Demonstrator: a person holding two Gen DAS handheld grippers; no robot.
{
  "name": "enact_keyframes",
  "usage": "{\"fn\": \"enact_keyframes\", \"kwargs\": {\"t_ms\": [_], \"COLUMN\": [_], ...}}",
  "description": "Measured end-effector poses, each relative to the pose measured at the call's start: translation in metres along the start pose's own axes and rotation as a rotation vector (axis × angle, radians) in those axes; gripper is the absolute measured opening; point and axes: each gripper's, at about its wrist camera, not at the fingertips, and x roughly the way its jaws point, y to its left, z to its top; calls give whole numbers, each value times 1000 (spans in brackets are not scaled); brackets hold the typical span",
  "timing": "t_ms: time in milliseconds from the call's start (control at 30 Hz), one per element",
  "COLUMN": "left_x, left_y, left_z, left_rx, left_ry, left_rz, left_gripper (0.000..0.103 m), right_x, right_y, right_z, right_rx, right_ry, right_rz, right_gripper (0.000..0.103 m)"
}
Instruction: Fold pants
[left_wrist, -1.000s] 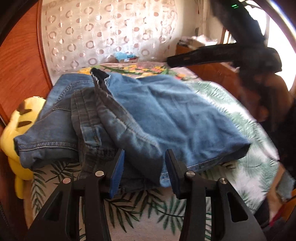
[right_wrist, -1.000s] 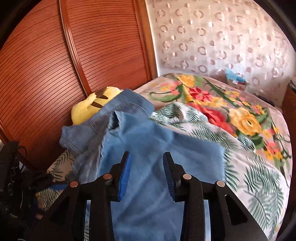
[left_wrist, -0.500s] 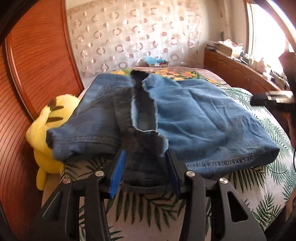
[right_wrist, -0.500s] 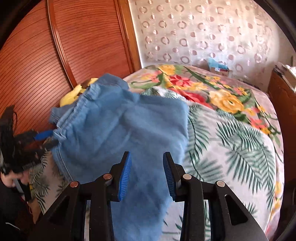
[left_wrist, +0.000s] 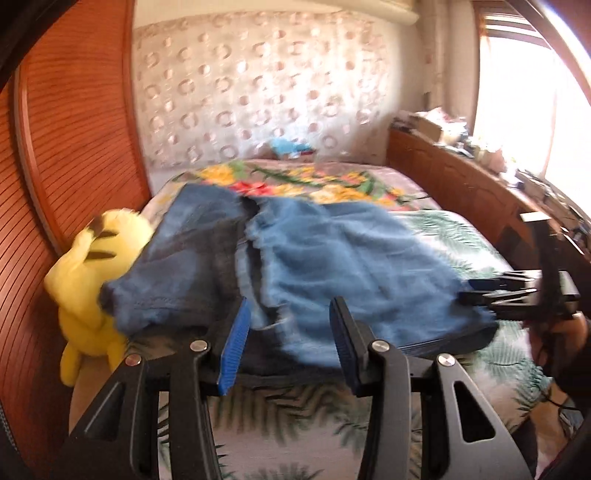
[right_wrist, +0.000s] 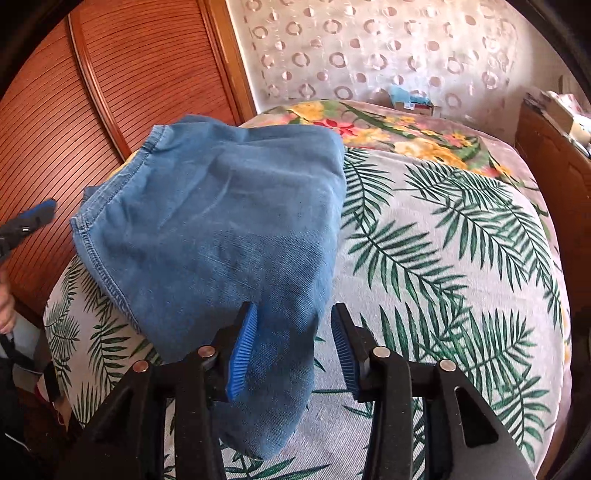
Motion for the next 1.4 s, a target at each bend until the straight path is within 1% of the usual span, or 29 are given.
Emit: {"fn": "enact_keyframes", "kwargs": {"t_ms": [67, 133, 200, 300, 500, 567, 667, 700, 733, 767, 800, 833, 933, 1033, 1133, 1200, 1300, 1400], "left_x": [1, 9, 17, 38, 73, 81, 88, 88, 88, 88, 88, 88, 84, 71, 58, 50, 35, 18], "left_y": [-18, -34, -46, -60, -65, -62, -56, -56, -56, -56, -55, -54, -46, -23, 6, 22, 43, 63], "left_z": [3, 4, 5, 1, -11, -14, -19, -20, -21, -21, -22, -21, -20, -16, -17, -20, -25, -30], "left_rx": [25, 46, 67, 80, 93, 93, 84, 85, 90, 92, 90, 85, 65, 33, -18, -42, -61, -78], "left_ry": [-4, 10, 23, 66, 144, 160, 173, 171, 168, 165, 164, 164, 164, 138, 126, 122, 111, 98], "left_rz": [-46, -76, -89, -113, -101, -85, -95, -98, -101, -103, -107, -111, -136, -104, -102, -93, -69, -49], "left_gripper": [46, 46, 46, 46, 46, 46, 46, 45, 45, 45, 45, 45, 45, 46, 46, 45, 46, 46], "right_x": [-1, 1, 2, 9, 14, 15, 17, 18, 20, 21, 19, 17, 4, -13, -25, -32, -34, -28], "right_y": [-1, -4, -4, -8, -16, -18, -18, -17, -16, -16, -15, -13, -4, 5, 20, 35, 69, 109], "right_z": [-2, -4, -5, -7, -8, -9, -10, -11, -11, -10, -9, -6, 7, 27, 49, 66, 88, 105], "right_rx": [11, 23, 35, 56, 97, 106, 118, 123, 129, 138, 145, 144, 130, 127, 102, 72, 10, -55], "right_ry": [-6, -2, 3, 14, 5, 6, 8, 13, 19, 24, 21, 18, -23, -75, -118, -146, -179, -194], "right_rz": [-8, -5, 2, 5, 31, 36, 47, 56, 74, 101, 113, 121, 90, 83, 76, 85, 104, 150], "right_gripper": [49, 50, 50, 50, 50, 50, 50, 46, 32, 27, 14, 9, 7, 7, 7, 7, 7, 7]}}
